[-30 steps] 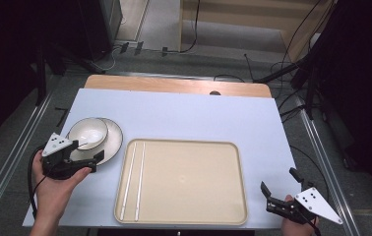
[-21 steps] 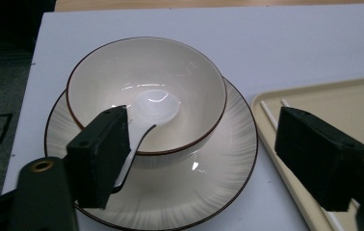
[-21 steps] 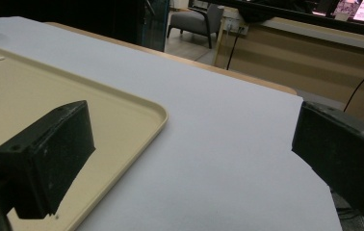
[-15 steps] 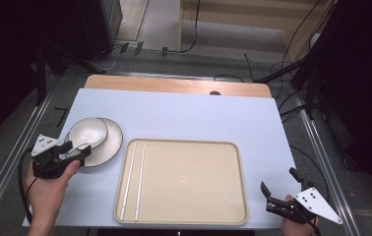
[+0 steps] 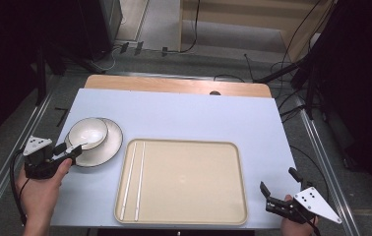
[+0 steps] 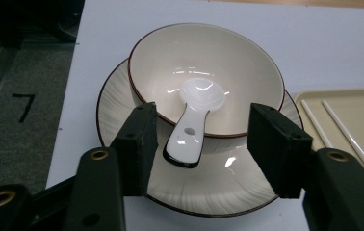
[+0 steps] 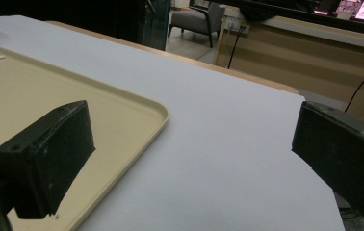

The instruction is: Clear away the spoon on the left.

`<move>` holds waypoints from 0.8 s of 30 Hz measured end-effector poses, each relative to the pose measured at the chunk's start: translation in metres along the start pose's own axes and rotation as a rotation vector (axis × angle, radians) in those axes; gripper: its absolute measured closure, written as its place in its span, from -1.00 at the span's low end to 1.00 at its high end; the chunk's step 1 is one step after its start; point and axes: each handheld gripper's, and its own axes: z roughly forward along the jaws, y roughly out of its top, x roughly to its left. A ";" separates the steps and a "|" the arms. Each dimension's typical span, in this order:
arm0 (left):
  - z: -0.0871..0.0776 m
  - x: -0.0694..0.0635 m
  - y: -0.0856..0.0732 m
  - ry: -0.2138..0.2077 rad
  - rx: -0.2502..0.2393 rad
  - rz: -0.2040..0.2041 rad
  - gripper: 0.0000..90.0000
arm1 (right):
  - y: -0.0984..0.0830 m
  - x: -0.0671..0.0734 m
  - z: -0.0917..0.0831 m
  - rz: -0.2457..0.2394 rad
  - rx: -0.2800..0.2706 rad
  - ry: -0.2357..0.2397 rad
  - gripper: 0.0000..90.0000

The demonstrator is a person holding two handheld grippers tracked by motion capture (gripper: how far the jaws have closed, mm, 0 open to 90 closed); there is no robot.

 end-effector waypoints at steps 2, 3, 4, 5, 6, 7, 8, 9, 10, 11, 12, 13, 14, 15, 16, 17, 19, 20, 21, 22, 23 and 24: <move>0.002 0.000 -0.001 -0.022 0.023 -0.010 0.14 | 0.000 0.000 0.000 0.002 0.000 0.000 -0.97; 0.002 0.000 -0.001 -0.030 0.029 -0.011 0.22 | 0.000 0.000 0.000 0.002 0.000 0.001 -0.97; 0.003 0.000 -0.001 -0.031 0.035 -0.008 0.28 | 0.000 0.000 0.000 -0.002 0.000 0.000 -0.97; 0.003 0.000 -0.001 -0.035 0.040 -0.007 0.32 | 0.000 0.000 0.000 -0.002 0.000 0.000 -0.97; 0.003 0.000 -0.001 -0.035 0.043 -0.007 0.41 | 0.000 0.000 0.000 -0.002 0.000 0.001 -0.97; 0.004 0.000 -0.001 -0.037 0.049 -0.006 0.46 | 0.000 0.000 0.000 -0.001 -0.001 0.001 -0.97; 0.004 0.000 -0.001 -0.041 0.052 -0.007 0.52 | 0.000 0.000 0.000 -0.001 -0.001 0.000 -0.97; 0.005 0.000 -0.001 -0.046 0.056 -0.008 0.57 | 0.000 0.000 0.000 0.000 -0.001 -0.001 -0.97; 0.005 0.001 -0.002 -0.053 0.057 -0.011 0.62 | 0.000 -0.001 0.000 -0.001 -0.001 -0.001 -0.97; 0.006 0.001 -0.002 -0.058 0.058 -0.013 0.63 | 0.000 0.000 0.000 -0.001 -0.001 -0.001 -0.97; 0.006 0.001 -0.002 -0.060 0.058 -0.013 0.63 | 0.000 0.000 0.000 -0.001 -0.001 0.000 -0.97; 0.006 0.001 -0.002 -0.061 0.058 -0.015 0.64 | 0.000 0.000 0.000 -0.002 0.000 0.001 -0.97; 0.006 0.001 -0.002 -0.064 0.059 -0.014 0.64 | 0.000 0.000 0.000 -0.002 0.000 0.000 -0.97; 0.006 0.001 -0.002 -0.065 0.059 -0.015 0.64 | 0.000 0.000 0.000 -0.003 0.000 0.001 -0.97; 0.006 0.001 -0.002 -0.067 0.059 -0.015 0.65 | 0.000 0.000 0.000 -0.003 -0.001 0.000 -0.97; 0.006 0.001 -0.002 -0.070 0.059 -0.015 0.65 | 0.000 0.000 0.000 -0.002 0.000 0.001 -0.97; 0.006 0.001 -0.002 -0.071 0.059 -0.013 0.65 | 0.000 0.000 0.000 -0.003 0.001 0.002 -0.97; 0.005 0.001 -0.002 -0.079 0.061 -0.012 0.65 | 0.000 0.000 0.000 -0.002 0.001 0.000 -0.97; 0.005 0.001 -0.002 -0.080 0.058 -0.012 0.66 | 0.000 0.000 0.000 -0.002 0.001 0.000 -0.97; 0.005 0.000 -0.002 -0.080 0.058 -0.010 0.66 | 0.000 0.000 0.001 -0.002 0.001 0.000 -0.97; 0.005 0.000 -0.002 -0.080 0.058 -0.008 0.66 | 0.000 0.000 0.001 -0.001 0.002 0.000 -0.97; 0.005 -0.001 -0.001 -0.082 0.058 -0.008 0.66 | 0.000 0.000 0.001 -0.002 0.002 0.000 -0.97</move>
